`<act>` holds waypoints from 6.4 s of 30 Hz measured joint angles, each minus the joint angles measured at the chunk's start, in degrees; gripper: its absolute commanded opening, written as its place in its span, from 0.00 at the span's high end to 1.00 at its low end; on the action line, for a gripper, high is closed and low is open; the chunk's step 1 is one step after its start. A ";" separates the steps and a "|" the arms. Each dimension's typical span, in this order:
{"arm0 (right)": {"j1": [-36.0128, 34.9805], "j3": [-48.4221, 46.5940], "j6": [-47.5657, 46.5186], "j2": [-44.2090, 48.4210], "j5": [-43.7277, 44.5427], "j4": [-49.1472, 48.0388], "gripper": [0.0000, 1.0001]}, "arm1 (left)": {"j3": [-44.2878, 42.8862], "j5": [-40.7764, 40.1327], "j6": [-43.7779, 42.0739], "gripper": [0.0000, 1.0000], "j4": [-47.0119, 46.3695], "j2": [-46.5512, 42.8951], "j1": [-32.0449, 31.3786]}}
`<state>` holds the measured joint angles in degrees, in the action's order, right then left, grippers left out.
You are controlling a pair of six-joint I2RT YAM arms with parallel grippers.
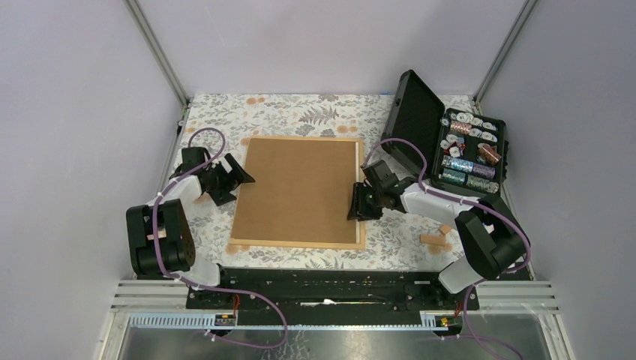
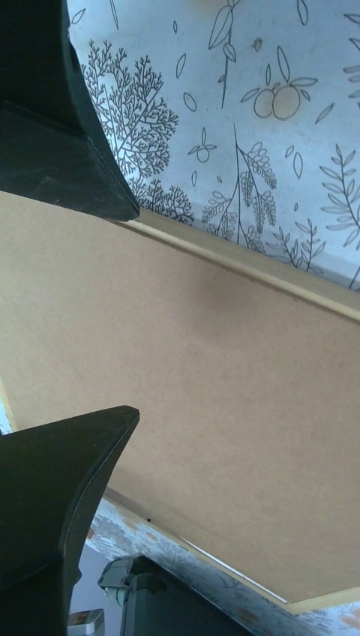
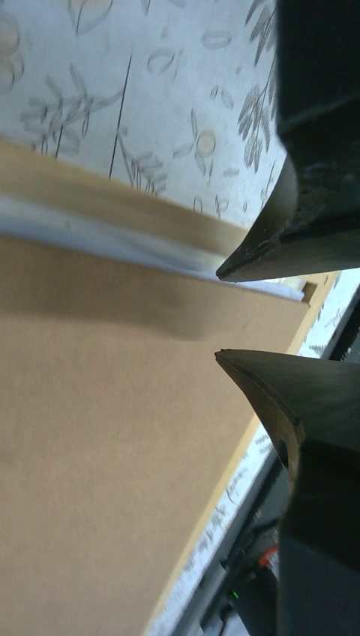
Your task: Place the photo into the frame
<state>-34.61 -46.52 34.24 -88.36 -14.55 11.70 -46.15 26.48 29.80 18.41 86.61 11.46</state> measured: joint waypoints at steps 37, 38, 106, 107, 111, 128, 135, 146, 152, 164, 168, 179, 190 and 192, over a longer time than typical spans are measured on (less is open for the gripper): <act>6.25 -0.13 -2.99 2.32 0.07 2.05 0.58 | -0.98 0.87 -0.74 0.01 -2.34 1.49 -2.23; 6.21 -0.13 -3.04 2.29 -0.63 1.46 0.59 | -0.98 0.98 -0.68 0.01 -2.43 1.70 -2.25; 6.12 0.44 -1.84 -4.42 -4.48 -5.44 0.61 | -0.09 -2.38 -1.97 0.01 1.22 -2.12 -4.28; 6.12 0.44 -1.84 -4.42 -4.48 -5.44 0.61 | -0.09 -2.38 -1.97 0.01 1.22 -2.12 -4.28; 6.12 0.44 -1.84 -4.39 -4.48 -5.46 0.62 | -0.09 -2.32 -1.97 0.01 1.20 -2.10 -4.33; 6.12 0.48 -1.40 -4.39 -4.74 -6.05 0.59 | -0.09 -0.76 -1.95 0.01 0.09 -0.50 -4.46; 6.12 0.35 -1.44 -4.04 -5.29 -5.90 0.44 | -0.09 3.61 -1.25 0.01 -4.07 1.64 -3.69; 6.78 -3.28 -5.44 4.33 4.35 8.66 0.39 | -0.09 6.73 -0.55 0.01 -6.01 2.75 -3.96; 8.20 1.40 -5.95 3.93 5.46 7.56 0.57 | -0.09 6.80 -0.37 0.01 -6.05 2.75 -3.96; 10.86 9.29 -1.55 2.27 -1.49 -8.55 0.64 | 0.37 9.14 0.20 0.01 -9.01 3.58 -3.67; 10.95 9.81 -0.94 2.25 -1.66 -10.36 0.64 | 1.03 9.40 0.55 0.01 -11.10 3.65 -3.45; 11.26 9.84 -0.63 1.53 -2.58 -12.24 0.55 | 4.79 8.48 4.24 0.01 -20.83 2.84 -4.37; 11.17 7.91 -1.14 1.25 -3.50 -11.13 0.33 | 8.81 5.46 8.55 0.01 -27.08 0.72 -5.49; 11.17 7.17 -2.12 1.14 -2.45 -10.40 0.32 | 8.87 5.44 9.31 0.01 -26.56 0.44 -5.88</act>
<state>-23.44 -39.35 32.12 -87.22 -16.99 1.30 -37.28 31.92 39.11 -8.14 87.05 5.58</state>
